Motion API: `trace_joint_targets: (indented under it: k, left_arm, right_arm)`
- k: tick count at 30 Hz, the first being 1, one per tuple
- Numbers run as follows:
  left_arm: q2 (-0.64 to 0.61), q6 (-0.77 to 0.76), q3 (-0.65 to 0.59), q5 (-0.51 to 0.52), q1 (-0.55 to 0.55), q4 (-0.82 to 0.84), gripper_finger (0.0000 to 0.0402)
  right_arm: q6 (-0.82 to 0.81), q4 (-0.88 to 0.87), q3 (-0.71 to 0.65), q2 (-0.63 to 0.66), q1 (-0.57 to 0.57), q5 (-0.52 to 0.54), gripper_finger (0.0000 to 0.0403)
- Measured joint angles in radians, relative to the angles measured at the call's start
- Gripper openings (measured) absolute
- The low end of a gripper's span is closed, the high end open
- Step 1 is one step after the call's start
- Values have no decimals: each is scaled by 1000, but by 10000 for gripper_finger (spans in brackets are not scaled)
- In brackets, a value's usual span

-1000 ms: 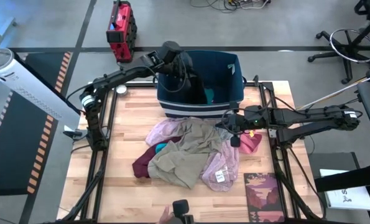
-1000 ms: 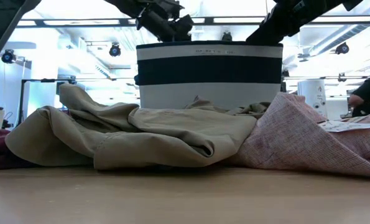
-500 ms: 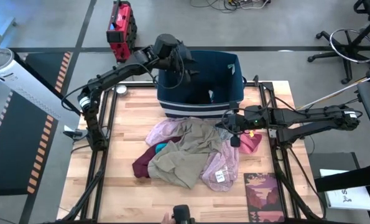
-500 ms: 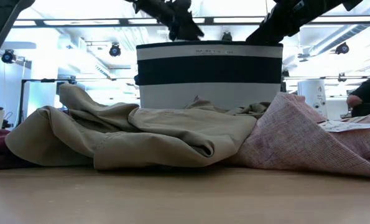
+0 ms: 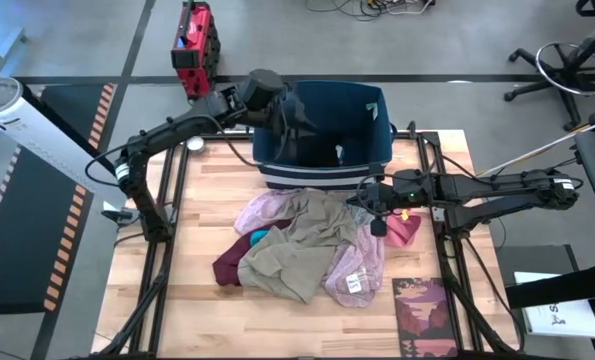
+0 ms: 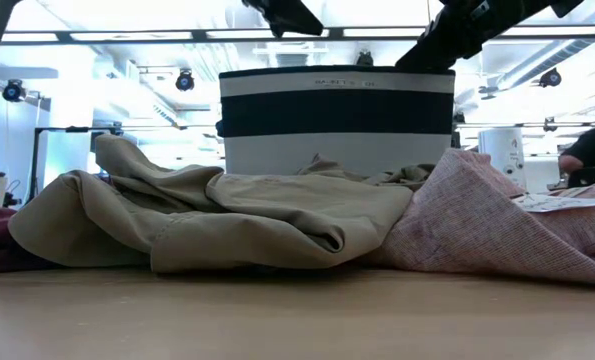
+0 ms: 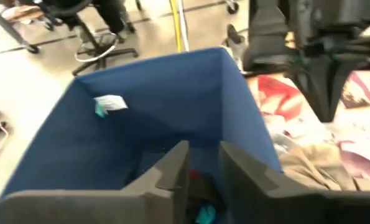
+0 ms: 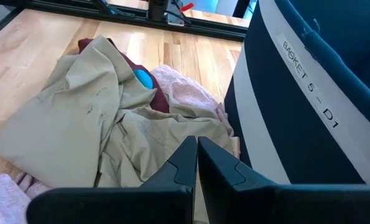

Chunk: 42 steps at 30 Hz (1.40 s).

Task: Sort clothes
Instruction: Put the brown shorts into the blue laundry organizer

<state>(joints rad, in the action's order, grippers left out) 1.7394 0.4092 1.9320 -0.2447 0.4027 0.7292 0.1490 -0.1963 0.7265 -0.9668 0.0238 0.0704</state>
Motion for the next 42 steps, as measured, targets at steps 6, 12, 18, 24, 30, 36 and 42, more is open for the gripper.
trace_joint_targets:
  k: [6, 12, 18, 24, 30, 36, 42]
  left_arm:
    - [-19, -1, -57, 0, -28, 3, 6]
    - [-63, -11, -133, 0, -43, 0, 1]
    - [-180, -68, -306, 0, -59, -128, 0]
    - [-371, -122, -591, -1, -95, -386, 0]
    - [-567, -220, -886, -1, -164, -612, 0]
    - [-721, -273, -1135, 22, -265, -796, 0]
    - [-822, -323, -1293, 103, -362, -879, 0]
  right_arm:
    - [-11, -1, 0, 0, 0, 0, 0]
    - [-20, -15, 0, 0, 0, 0, 0]
    - [-20, -15, 0, 0, 0, 0, 0]
    - [-20, -10, -2, 0, 0, 0, 0]
    - [-39, 0, -3, 0, 0, -1, 0]
    - [-69, 28, -4, 0, -13, -33, 9]
    - [-87, 93, -4, -30, -66, -53, 62]
